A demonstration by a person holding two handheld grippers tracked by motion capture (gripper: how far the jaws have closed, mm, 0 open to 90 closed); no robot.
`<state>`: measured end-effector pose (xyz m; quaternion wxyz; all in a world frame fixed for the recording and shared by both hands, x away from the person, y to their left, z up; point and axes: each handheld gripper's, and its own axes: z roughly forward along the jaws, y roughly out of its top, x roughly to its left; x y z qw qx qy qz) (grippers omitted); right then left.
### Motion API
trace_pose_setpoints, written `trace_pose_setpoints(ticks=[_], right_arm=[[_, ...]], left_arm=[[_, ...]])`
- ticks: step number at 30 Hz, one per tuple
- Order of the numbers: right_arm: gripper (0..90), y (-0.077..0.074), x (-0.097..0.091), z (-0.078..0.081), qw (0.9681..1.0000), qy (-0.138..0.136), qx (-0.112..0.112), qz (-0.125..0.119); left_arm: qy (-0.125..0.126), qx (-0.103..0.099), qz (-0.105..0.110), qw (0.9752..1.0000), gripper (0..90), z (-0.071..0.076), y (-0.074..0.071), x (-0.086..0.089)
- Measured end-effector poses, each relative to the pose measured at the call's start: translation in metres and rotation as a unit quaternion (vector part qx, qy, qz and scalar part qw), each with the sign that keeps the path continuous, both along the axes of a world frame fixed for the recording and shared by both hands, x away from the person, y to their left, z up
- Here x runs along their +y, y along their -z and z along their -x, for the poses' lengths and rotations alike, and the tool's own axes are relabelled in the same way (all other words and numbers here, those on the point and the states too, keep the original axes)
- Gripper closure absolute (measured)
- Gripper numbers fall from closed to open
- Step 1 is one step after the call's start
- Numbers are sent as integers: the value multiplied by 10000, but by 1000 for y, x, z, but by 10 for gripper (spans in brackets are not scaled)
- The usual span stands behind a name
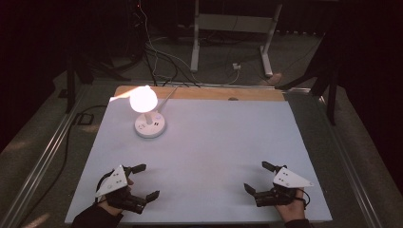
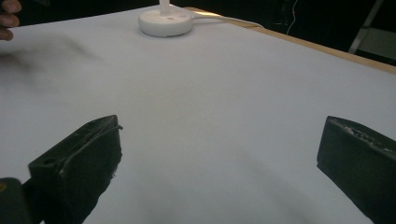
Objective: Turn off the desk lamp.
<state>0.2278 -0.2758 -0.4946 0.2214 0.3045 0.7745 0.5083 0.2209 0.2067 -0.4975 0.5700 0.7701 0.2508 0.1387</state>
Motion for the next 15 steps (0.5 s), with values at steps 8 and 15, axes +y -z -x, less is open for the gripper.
trace_pose_setpoints(ticks=[8, 15], right_arm=[[0, -1, 1, 1, 10000, -56, -23, 62], [0, -1, 2, 2, 9999, -65, -64, 50]], left_arm=[[14, 0, -21, 10000, 4, 0, 0, 0], [58, -15, 0, 10000, 4, 1, -1, 0]])
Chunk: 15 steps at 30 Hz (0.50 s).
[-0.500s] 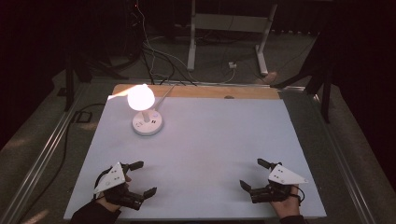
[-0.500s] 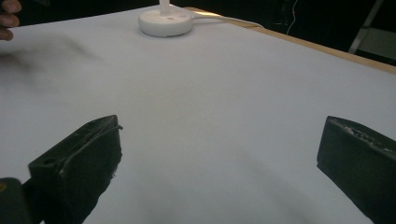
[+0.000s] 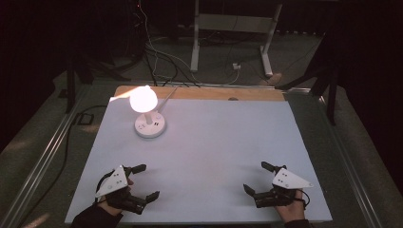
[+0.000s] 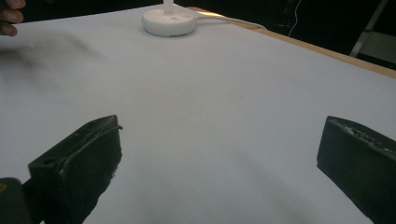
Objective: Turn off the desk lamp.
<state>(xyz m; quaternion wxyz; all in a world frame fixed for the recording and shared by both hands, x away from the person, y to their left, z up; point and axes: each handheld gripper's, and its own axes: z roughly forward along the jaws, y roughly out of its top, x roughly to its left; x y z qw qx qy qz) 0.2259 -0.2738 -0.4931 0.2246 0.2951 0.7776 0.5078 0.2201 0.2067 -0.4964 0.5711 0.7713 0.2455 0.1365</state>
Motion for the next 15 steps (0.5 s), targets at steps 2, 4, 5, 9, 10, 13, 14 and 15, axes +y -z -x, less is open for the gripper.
trace_pose_setpoints(ticks=[2, 4, 5, 9, 10, 13, 14, 15], right_arm=[[0, -1, 0, 0, 10000, 1, -14, -25], [0, -1, 1, 1, 10000, -11, -29, -32], [0, -1, 1, 1, 10000, -13, -37, -1], [0, -1, 0, 1, 10000, -15, -36, -6], [0, -1, 0, 1, 10000, -17, -35, -13], [0, -2, 0, 2, 10000, -19, -47, -22], [0, -2, 0, 2, 10000, -22, -45, -26], [0, -2, 0, 2, 10000, -22, -45, -26]], left_arm=[[-7, -2, -18, 10000, 4, 0, 0, 0], [19, -6, -22, 10000, 4, 0, 0, 0], [14, -28, 12, 10000, 4, 0, -1, 0], [17, -17, 18, 10000, 4, 0, 0, 0], [16, -20, 28, 10000, 4, 0, -1, 0], [67, -47, 48, 10000, 4, 2, -3, -1], [87, -44, 22, 9999, 4, 2, -4, -2], [87, -44, 22, 9999, 4, 2, -4, -2]])
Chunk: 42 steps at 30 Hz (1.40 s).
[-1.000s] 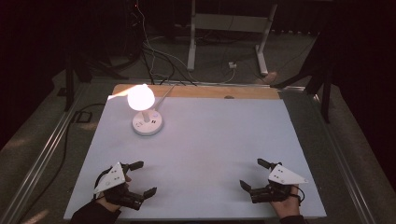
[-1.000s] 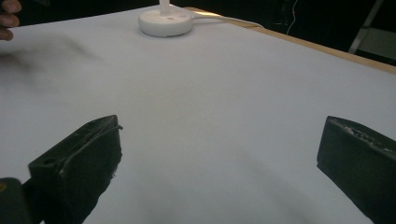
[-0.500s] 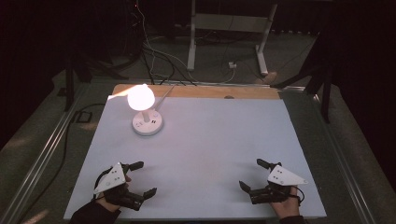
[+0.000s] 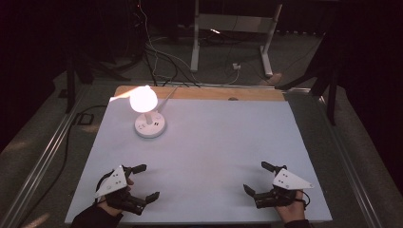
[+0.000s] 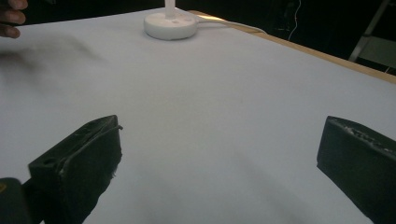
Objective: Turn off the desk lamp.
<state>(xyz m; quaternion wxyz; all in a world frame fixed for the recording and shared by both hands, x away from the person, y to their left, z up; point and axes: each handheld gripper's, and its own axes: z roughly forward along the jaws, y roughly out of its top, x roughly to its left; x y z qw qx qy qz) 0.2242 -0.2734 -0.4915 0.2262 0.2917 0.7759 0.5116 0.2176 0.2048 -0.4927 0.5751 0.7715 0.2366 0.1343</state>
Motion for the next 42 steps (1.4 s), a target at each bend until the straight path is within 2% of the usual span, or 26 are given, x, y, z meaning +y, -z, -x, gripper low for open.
trace_pose_setpoints(ticks=[1, 14, 27, 30, 34, 42], right_arm=[[0, 0, 0, 0, 10000, -1, -8, -1], [0, -1, -1, 1, 10000, 38, -31, -73], [0, -1, -1, 1, 9999, 23, -30, -129], [0, -1, -1, 1, 9999, 16, -18, -137], [0, -2, -2, 1, 9999, 19, -18, -154], [0, -2, -2, 1, 9999, 8, -7, -172]], left_arm=[[62, -4, -13, 10000, 4, 0, -1, -2], [141, -12, 59, 9999, 4, -7, -16, -9], [-85, -85, 136, 9998, 4, -25, -25, -8], [-163, -53, 83, 9998, 4, -30, -28, -10], [-184, 2, 128, 9997, 4, -37, -30, -12], [-310, -5, 87, 9995, 4, -52, -32, -15]])
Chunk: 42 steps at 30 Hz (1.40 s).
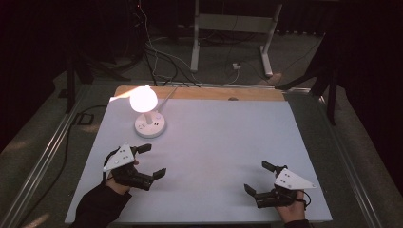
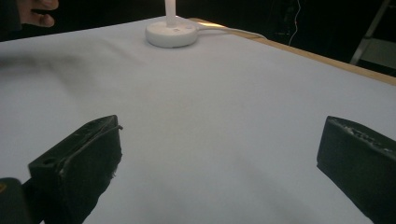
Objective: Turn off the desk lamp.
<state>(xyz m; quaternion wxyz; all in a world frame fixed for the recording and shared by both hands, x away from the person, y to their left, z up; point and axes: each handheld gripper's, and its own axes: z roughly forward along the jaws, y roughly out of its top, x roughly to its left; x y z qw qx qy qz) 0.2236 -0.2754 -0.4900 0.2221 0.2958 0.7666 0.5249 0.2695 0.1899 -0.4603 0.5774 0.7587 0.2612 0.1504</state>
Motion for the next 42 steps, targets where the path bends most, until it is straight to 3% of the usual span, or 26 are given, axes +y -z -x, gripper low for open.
trace_pose_setpoints(ticks=[12, 22, 24, 26, 28, 31, 34, 36, 39, 42], right_arm=[[0, 0, 0, 0, 10000, -5, 6, -7], [0, 0, 0, 0, 10000, -21, 16, -6], [0, 0, 0, 0, 10000, -22, 31, -11], [0, 1, 0, 0, 10000, -16, 36, 6], [0, 1, 0, 0, 10000, -22, 44, 0], [0, 1, 0, 0, 10000, -22, 43, -9], [0, 1, 0, 0, 10000, -24, 54, -1], [0, 2, 0, -1, 10000, -20, 82, 13], [0, 2, 0, -1, 10000, -30, 77, 14], [0, 2, 0, -1, 10000, -28, 82, -13]], left_arm=[[-284, -17, -52, 9996, 4, -22, -5, -4], [-842, -41, -88, 9964, 5, -46, -7, -5], [-1109, 40, -76, 9938, 5, -54, -3, -5], [-1215, 79, -75, 9925, 5, -59, -1, -4], [-1441, 99, -204, 9893, 5, -64, 1, -5], [-1651, 119, -213, 9860, 5, -72, 4, -4], [-1684, 154, -94, 9856, 5, -79, 5, -2], [-1721, 311, 12, 9846, 46, -82, 6, -1], [-1785, 330, -138, 9833, 46, -86, 6, -2], [-1858, 410, -156, 9816, 43, -91, 8, -3]])
